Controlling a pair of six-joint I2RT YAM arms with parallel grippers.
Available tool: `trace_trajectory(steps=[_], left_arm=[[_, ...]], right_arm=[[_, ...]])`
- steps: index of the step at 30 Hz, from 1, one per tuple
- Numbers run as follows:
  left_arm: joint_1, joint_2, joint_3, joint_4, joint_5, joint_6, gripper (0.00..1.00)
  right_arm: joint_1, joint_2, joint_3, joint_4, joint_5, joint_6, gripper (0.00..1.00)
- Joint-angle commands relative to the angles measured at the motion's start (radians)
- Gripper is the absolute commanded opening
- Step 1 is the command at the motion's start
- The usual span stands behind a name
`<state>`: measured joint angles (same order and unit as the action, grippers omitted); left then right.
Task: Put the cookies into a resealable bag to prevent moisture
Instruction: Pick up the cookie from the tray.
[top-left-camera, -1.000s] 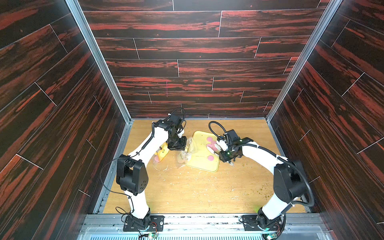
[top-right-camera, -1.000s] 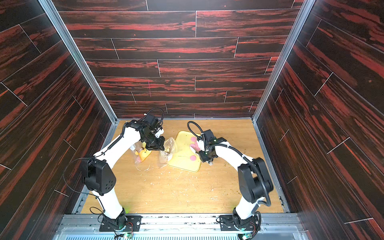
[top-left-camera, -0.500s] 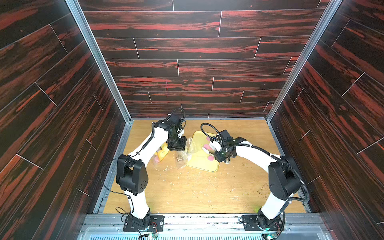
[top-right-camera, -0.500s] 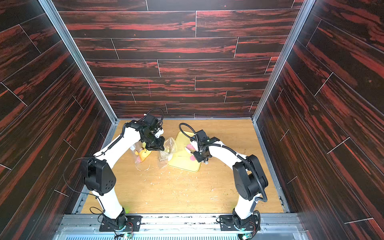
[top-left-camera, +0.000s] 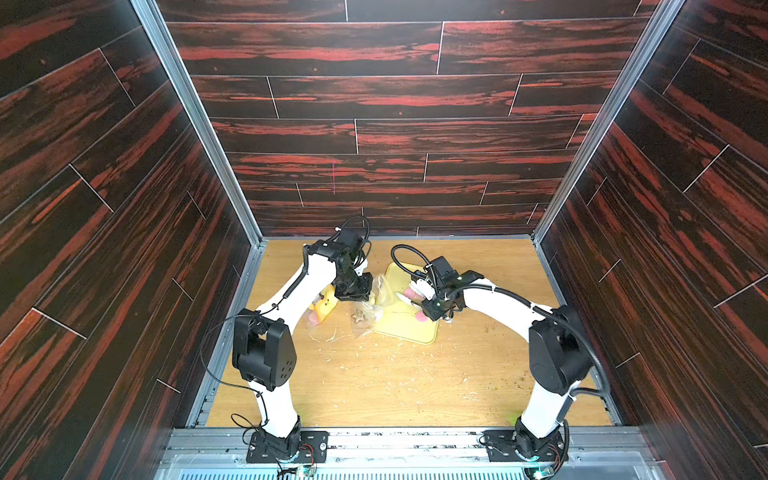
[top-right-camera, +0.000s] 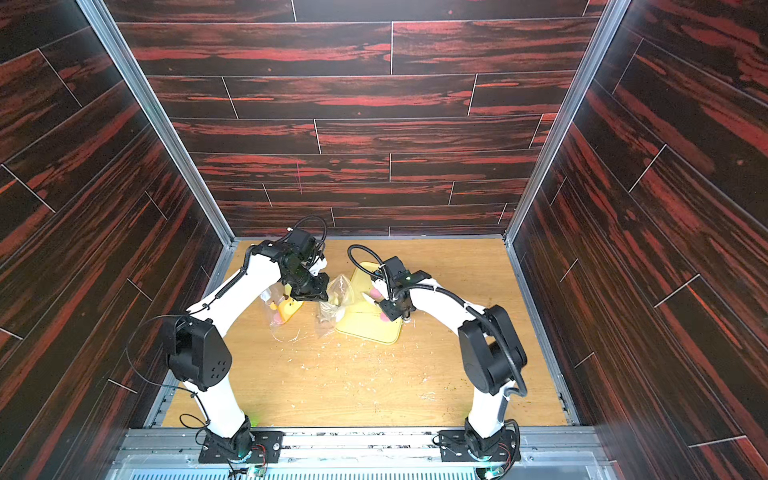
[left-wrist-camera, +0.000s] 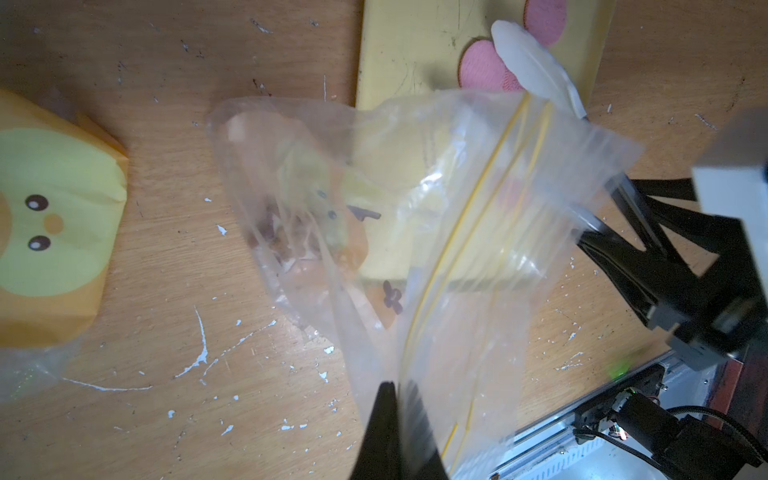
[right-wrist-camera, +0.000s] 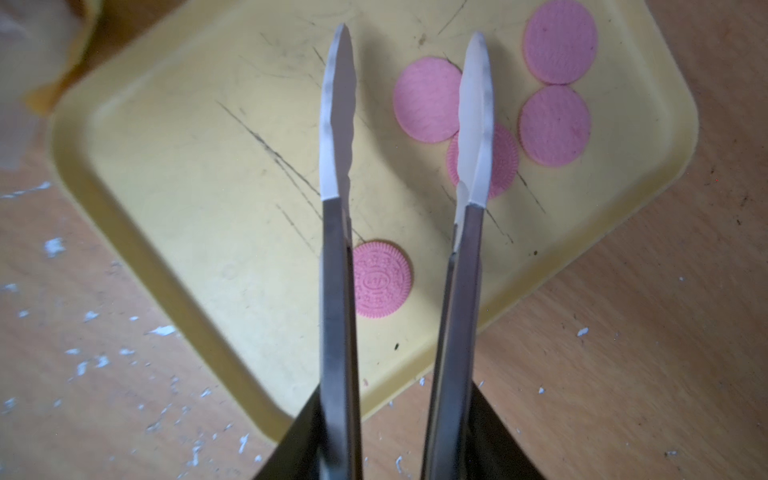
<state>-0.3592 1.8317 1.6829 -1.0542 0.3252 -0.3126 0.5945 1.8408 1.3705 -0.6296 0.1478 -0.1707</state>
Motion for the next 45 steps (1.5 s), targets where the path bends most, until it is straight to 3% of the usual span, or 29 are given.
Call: trace_trajectory(steps=[1, 17, 25, 33, 45], left_arm=[[0.008, -0.009, -0.016, -0.021, -0.002, 0.02, 0.0], [0.011, -0.008, -0.038, -0.019, 0.004, 0.03, 0.0], [0.013, -0.013, -0.044, -0.025, -0.007, 0.033, 0.0], [0.015, -0.012, -0.048, -0.025, -0.009, 0.033, 0.0], [0.015, -0.009, -0.046, -0.03, -0.013, 0.034, 0.0]], right_arm=[[-0.005, 0.043, 0.039, -0.009, 0.002, -0.024, 0.47], [0.029, -0.065, -0.012, -0.082, -0.148, -0.036, 0.47], [0.03, -0.141, -0.046, -0.048, -0.051, -0.016, 0.47], [0.032, -0.102, -0.073, -0.072, -0.088, -0.009, 0.47], [0.043, -0.012, 0.006, -0.089, -0.027, 0.0, 0.47]])
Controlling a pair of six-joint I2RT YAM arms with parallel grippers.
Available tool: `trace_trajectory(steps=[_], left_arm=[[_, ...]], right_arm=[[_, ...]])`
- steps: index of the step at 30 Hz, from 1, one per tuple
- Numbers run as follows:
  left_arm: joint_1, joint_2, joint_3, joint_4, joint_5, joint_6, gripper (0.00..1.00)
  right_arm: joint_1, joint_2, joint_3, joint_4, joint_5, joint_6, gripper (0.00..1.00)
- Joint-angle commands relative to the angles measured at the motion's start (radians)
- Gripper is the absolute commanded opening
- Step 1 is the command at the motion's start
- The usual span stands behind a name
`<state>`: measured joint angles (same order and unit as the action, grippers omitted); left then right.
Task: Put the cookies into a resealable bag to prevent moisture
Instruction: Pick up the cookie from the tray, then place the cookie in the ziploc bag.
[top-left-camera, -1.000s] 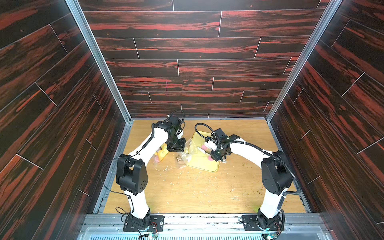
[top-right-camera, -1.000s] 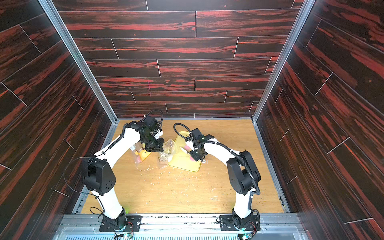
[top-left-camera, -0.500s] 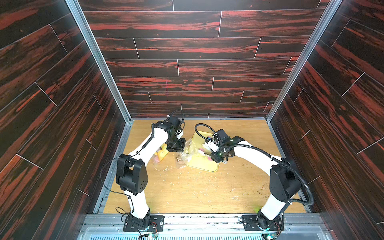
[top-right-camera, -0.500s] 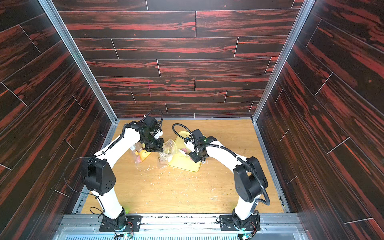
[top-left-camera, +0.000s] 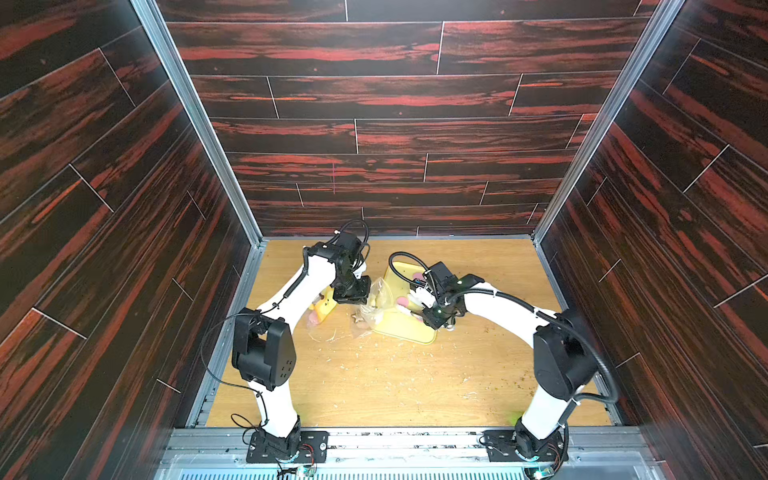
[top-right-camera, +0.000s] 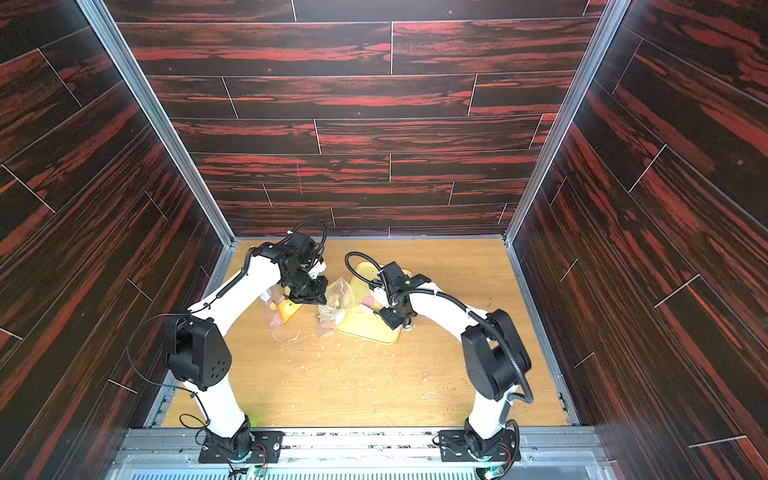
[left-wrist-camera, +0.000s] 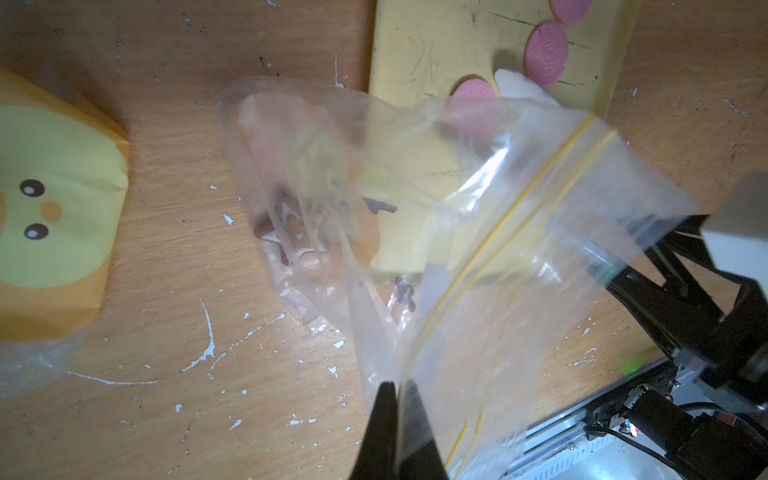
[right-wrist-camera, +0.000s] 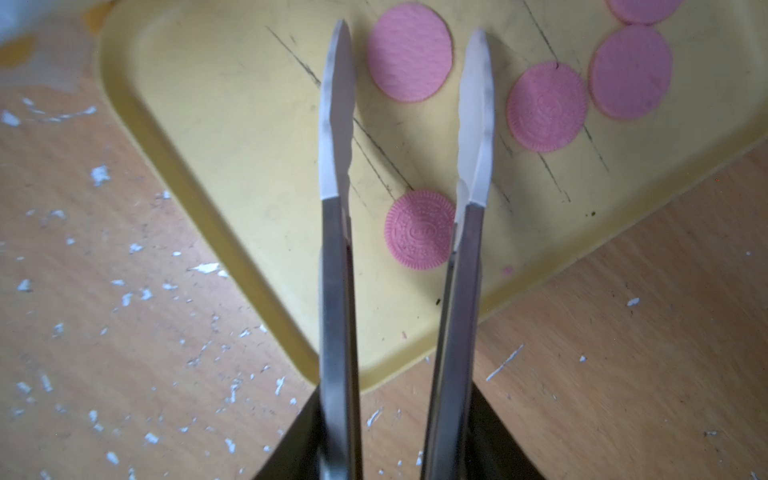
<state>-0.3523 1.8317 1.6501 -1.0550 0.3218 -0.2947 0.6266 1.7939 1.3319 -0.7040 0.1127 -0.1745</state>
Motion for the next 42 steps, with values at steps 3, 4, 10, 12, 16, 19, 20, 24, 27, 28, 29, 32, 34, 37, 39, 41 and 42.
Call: trace_trajectory(steps=[3, 4, 10, 12, 16, 19, 20, 24, 27, 28, 29, 32, 34, 37, 39, 41, 42], left_arm=[[0.007, -0.007, -0.013, -0.029, -0.007, 0.017, 0.0], [0.007, -0.007, -0.013, -0.028, -0.007, 0.017, 0.0], [0.007, -0.008, -0.009, -0.029, -0.01, 0.019, 0.0], [0.007, -0.006, -0.008, -0.028, -0.01, 0.02, 0.0], [0.008, 0.0, -0.005, -0.028, -0.01, 0.019, 0.0], [0.008, 0.004, -0.001, -0.03, -0.006, 0.022, 0.0], [0.007, 0.005, 0.0, -0.03, -0.006, 0.022, 0.0], [0.007, 0.011, 0.007, -0.031, -0.007, 0.022, 0.0], [0.008, 0.014, 0.012, -0.03, -0.007, 0.023, 0.0], [0.007, 0.015, 0.012, -0.03, -0.007, 0.023, 0.0], [0.007, 0.018, 0.013, -0.03, -0.006, 0.023, 0.0], [0.01, 0.024, 0.018, -0.03, -0.004, 0.024, 0.0], [0.014, 0.028, 0.022, -0.03, 0.0, 0.023, 0.0], [0.018, 0.031, 0.029, -0.028, 0.003, 0.023, 0.0], [0.021, 0.032, 0.03, -0.025, 0.009, 0.022, 0.0], [0.024, 0.036, 0.031, -0.025, 0.012, 0.02, 0.0], [0.024, 0.034, 0.031, -0.025, 0.017, 0.02, 0.0]], right_arm=[[0.013, 0.054, 0.057, -0.02, -0.001, 0.003, 0.46], [0.015, 0.057, 0.06, -0.02, -0.002, 0.003, 0.45], [0.017, 0.045, 0.064, -0.034, 0.014, 0.005, 0.39], [0.017, 0.033, 0.061, -0.035, 0.023, 0.01, 0.39], [0.017, -0.009, 0.051, -0.036, 0.034, 0.019, 0.39], [0.016, -0.049, 0.042, -0.034, 0.042, 0.023, 0.39], [0.016, -0.063, 0.036, -0.033, 0.045, 0.024, 0.39], [0.004, -0.14, 0.004, -0.019, 0.03, 0.033, 0.38], [-0.007, -0.211, -0.015, -0.014, 0.0, 0.04, 0.38], [-0.009, -0.237, -0.02, -0.012, -0.017, 0.043, 0.38], [-0.011, -0.258, -0.021, -0.012, -0.036, 0.044, 0.38], [-0.012, -0.324, -0.026, 0.002, -0.123, 0.049, 0.38], [-0.012, -0.364, -0.028, 0.014, -0.196, 0.052, 0.38], [-0.012, -0.395, -0.041, 0.035, -0.307, 0.059, 0.38], [-0.006, -0.392, -0.049, 0.045, -0.376, 0.065, 0.38], [0.008, -0.378, -0.056, 0.048, -0.398, 0.066, 0.38], [0.014, -0.367, -0.057, 0.046, -0.399, 0.066, 0.38]])
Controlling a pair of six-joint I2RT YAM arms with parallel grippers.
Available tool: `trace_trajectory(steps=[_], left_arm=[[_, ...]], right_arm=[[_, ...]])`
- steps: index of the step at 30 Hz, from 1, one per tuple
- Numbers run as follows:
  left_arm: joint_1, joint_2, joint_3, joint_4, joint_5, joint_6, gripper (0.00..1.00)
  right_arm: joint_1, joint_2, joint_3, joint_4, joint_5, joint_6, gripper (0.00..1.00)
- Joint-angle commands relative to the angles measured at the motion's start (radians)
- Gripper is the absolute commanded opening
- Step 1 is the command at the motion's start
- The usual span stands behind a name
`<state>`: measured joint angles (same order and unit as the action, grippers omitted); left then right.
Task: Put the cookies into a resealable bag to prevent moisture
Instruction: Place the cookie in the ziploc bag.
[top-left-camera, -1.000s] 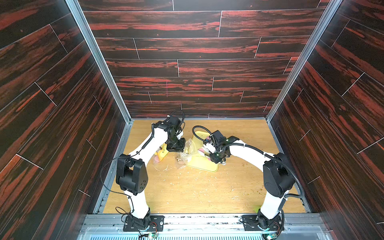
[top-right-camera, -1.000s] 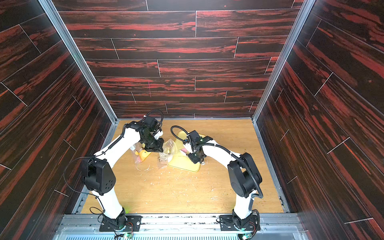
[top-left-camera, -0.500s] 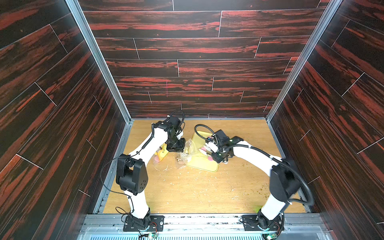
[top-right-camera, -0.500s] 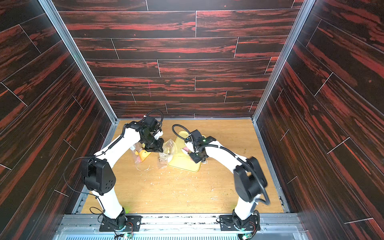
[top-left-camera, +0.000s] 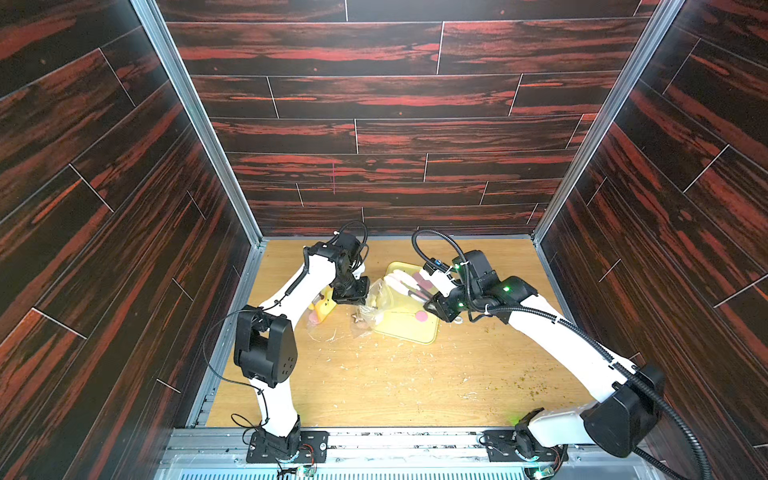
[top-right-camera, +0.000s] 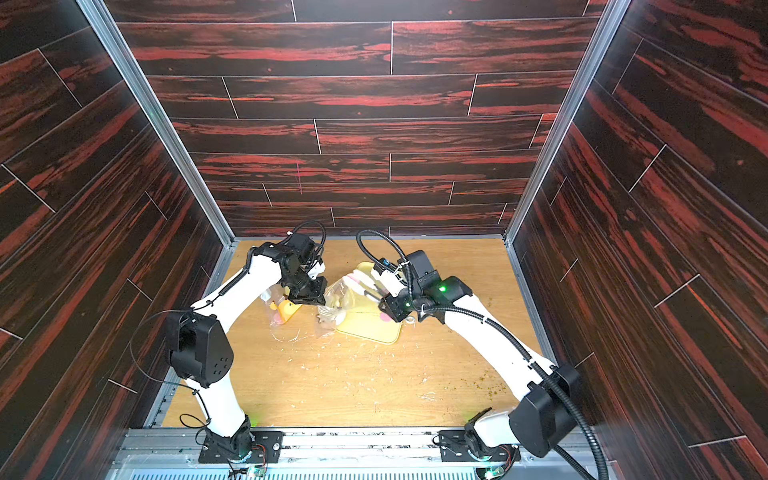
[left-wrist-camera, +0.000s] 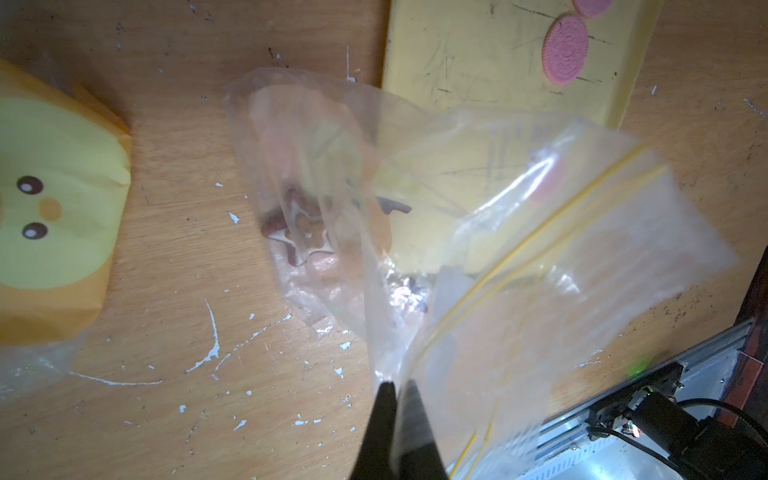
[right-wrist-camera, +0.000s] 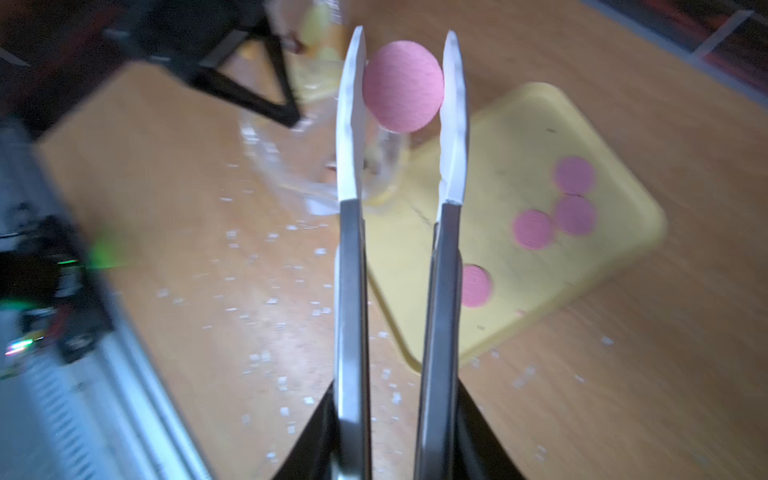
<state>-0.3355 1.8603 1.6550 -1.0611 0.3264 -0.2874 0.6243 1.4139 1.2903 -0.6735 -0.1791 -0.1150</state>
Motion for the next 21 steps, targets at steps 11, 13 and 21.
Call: trace_trajectory(steps=[11, 13, 21], left_arm=[[0.016, -0.003, 0.024, -0.016, 0.022, 0.01, 0.0], [0.018, -0.005, 0.024, -0.014, 0.025, 0.008, 0.0], [0.023, -0.007, 0.025, -0.013, 0.027, 0.011, 0.0]], right_arm=[[0.021, 0.053, 0.006, 0.053, -0.093, 0.014, 0.48], [0.017, 0.034, -0.005, 0.051, -0.08, 0.012, 0.48], [-0.143, -0.043, -0.114, -0.063, 0.086, 0.062, 0.48]])
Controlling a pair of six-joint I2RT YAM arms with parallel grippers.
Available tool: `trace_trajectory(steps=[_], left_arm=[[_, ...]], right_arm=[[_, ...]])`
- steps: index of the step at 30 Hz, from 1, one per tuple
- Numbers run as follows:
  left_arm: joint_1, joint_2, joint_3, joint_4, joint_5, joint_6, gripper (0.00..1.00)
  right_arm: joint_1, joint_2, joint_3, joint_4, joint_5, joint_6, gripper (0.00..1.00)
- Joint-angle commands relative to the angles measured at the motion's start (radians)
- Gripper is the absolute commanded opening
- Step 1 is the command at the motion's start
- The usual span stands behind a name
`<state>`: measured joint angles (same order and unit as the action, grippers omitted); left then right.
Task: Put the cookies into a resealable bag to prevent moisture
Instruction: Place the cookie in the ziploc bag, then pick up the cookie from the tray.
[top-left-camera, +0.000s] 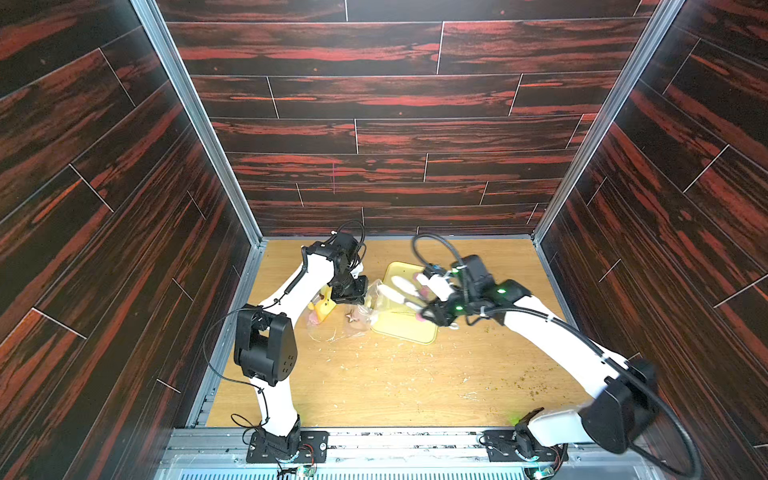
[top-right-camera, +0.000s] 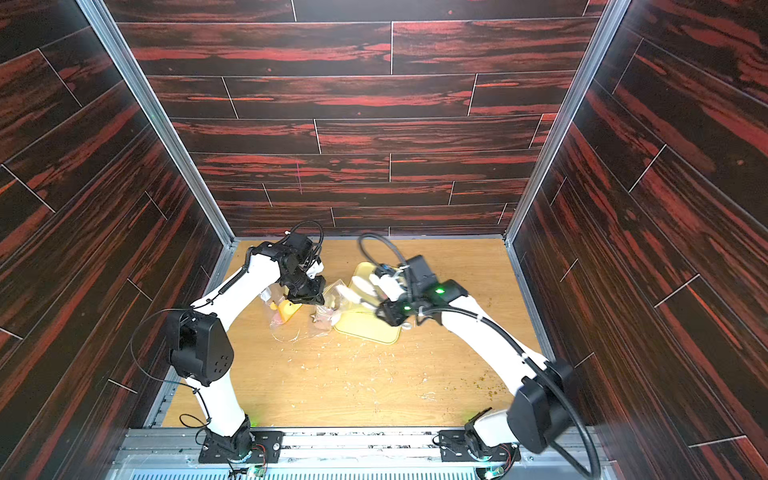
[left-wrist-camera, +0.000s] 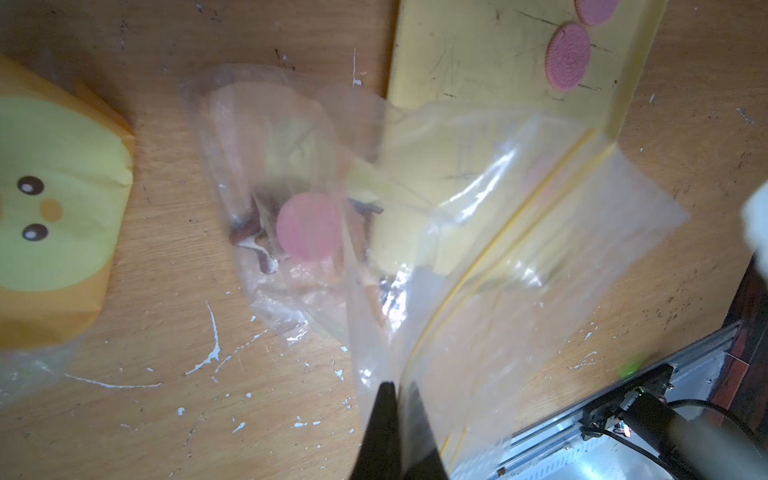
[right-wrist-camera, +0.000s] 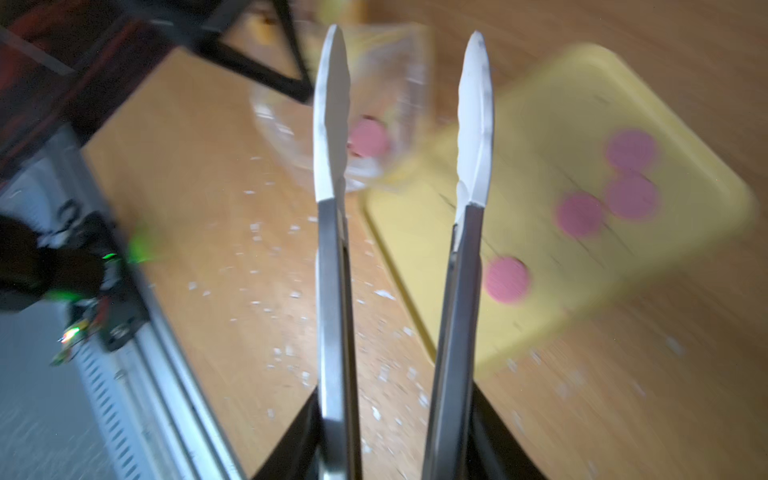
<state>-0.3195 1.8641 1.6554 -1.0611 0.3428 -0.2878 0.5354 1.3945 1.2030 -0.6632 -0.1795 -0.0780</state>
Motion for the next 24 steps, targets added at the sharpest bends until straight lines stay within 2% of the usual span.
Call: trace_trajectory(steps=[1, 4, 11, 24], left_arm=[[0.007, -0.01, 0.026, -0.014, 0.011, 0.012, 0.0], [0.007, -0.013, 0.028, -0.014, 0.011, 0.012, 0.0], [0.007, -0.01, 0.024, -0.017, 0.01, 0.015, 0.0], [0.007, -0.028, 0.006, -0.019, 0.007, 0.016, 0.0]], right_arm=[[-0.061, -0.012, -0.035, -0.095, 0.111, 0.027, 0.48], [-0.06, 0.025, -0.066, -0.137, 0.143, 0.047, 0.48], [-0.031, 0.1, -0.108, -0.104, 0.257, 0.105, 0.48], [-0.03, 0.346, 0.077, -0.001, 0.284, 0.078, 0.47]])
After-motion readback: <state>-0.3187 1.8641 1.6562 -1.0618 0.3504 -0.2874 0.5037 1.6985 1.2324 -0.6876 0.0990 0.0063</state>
